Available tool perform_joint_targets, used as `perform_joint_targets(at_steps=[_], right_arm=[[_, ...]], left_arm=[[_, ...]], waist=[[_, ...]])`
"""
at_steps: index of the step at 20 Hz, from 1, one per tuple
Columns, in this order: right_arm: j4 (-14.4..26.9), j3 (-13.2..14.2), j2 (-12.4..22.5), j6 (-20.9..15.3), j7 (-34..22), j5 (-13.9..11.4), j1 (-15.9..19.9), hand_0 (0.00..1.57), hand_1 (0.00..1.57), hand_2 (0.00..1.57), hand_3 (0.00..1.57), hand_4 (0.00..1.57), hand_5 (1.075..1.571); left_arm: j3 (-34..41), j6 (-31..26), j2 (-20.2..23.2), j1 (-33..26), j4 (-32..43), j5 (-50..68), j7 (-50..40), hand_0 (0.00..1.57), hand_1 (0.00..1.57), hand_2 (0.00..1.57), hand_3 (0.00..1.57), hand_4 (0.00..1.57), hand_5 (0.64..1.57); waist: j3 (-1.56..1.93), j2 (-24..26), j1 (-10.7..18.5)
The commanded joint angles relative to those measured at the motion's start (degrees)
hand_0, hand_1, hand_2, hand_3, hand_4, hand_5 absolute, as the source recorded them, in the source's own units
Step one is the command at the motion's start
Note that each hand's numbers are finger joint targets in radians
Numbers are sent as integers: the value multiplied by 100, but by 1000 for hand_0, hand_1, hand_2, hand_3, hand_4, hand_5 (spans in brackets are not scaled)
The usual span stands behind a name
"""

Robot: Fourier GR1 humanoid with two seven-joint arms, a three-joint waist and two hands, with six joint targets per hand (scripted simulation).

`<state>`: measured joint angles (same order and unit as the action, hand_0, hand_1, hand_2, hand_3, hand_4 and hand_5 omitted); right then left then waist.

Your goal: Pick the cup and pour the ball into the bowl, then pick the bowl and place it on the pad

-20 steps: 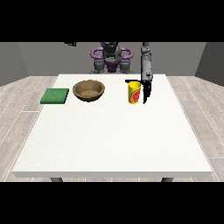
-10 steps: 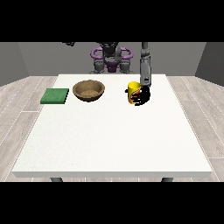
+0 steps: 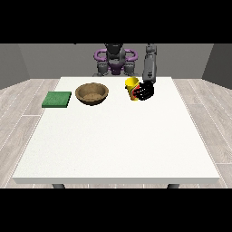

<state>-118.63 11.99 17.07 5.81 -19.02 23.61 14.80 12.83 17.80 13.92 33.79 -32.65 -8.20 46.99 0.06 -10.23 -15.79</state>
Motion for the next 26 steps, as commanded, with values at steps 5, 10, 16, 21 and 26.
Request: perform_joint_targets(at_steps=[5, 10, 16, 21, 26], right_arm=[[450, -94, -7, 79, 69, -93, 172, 0, 0, 0, 0, 257, 1560], [813, 59, 160, 286, 66, 166, 471, 0, 0, 0, 0, 292, 1561], [902, -135, -141, 71, 338, -331, 229, 0, 0, 0, 0, 324, 1562], [1335, -28, 13, 212, 258, -139, 493, 0, 0, 0, 0, 338, 1565], [1559, -72, -8, 108, 127, -182, 666, 0, 0, 0, 0, 373, 1565]], left_arm=[[-847, 1475, 101, 1019, 152, -1346, -1570, 1405, 1405, 1571, 1571, 1090, 1543], [-1369, 2318, 177, 1531, 528, -2324, -2559, 1411, 1411, 1571, 1571, 940, 1564], [-1820, 2543, -323, 1828, 802, -3017, -3433, 1391, 1391, 1571, 1571, 920, 1561], [-2469, 3155, -143, 2443, 1369, -4231, -4525, 1380, 1380, 1571, 1571, 853, 1559], [-3349, 3165, -424, 2567, 2056, -5471, -5376, 1363, 1363, 1522, 1571, 891, 1524]], waist=[[4, 200, -81], [4, 80, -158], [-4, 339, 125], [9, 422, -23], [7, 658, 63]])
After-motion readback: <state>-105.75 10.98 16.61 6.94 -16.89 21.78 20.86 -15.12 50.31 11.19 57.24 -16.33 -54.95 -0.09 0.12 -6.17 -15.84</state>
